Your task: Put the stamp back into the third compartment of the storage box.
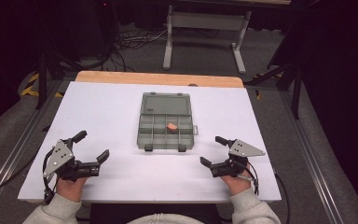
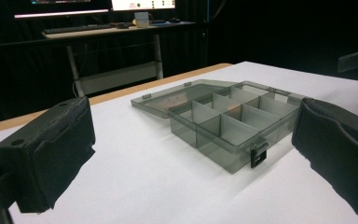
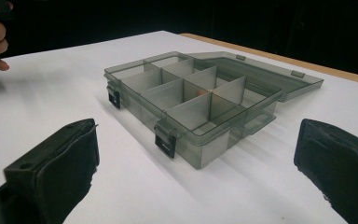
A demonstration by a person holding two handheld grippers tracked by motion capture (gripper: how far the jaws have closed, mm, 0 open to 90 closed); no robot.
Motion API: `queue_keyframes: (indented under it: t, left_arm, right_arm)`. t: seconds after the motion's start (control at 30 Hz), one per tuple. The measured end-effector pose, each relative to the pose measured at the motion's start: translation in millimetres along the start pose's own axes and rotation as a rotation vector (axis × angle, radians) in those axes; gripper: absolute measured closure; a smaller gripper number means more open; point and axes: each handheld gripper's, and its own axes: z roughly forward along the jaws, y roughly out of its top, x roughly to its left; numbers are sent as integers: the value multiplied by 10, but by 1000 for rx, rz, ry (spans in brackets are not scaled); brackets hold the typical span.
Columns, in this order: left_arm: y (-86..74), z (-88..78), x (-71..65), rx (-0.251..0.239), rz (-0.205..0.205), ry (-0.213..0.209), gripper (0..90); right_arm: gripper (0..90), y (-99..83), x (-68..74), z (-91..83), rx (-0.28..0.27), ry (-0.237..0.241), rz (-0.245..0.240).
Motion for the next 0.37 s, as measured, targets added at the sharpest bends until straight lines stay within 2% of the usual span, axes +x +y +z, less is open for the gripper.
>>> queue_keyframes:
  t: [0.37]
  left_arm:
    - [-2, -4, 7, -2, -8, 2, 3]
  right_arm:
    - [6, 3, 0, -5, -3, -5, 5]
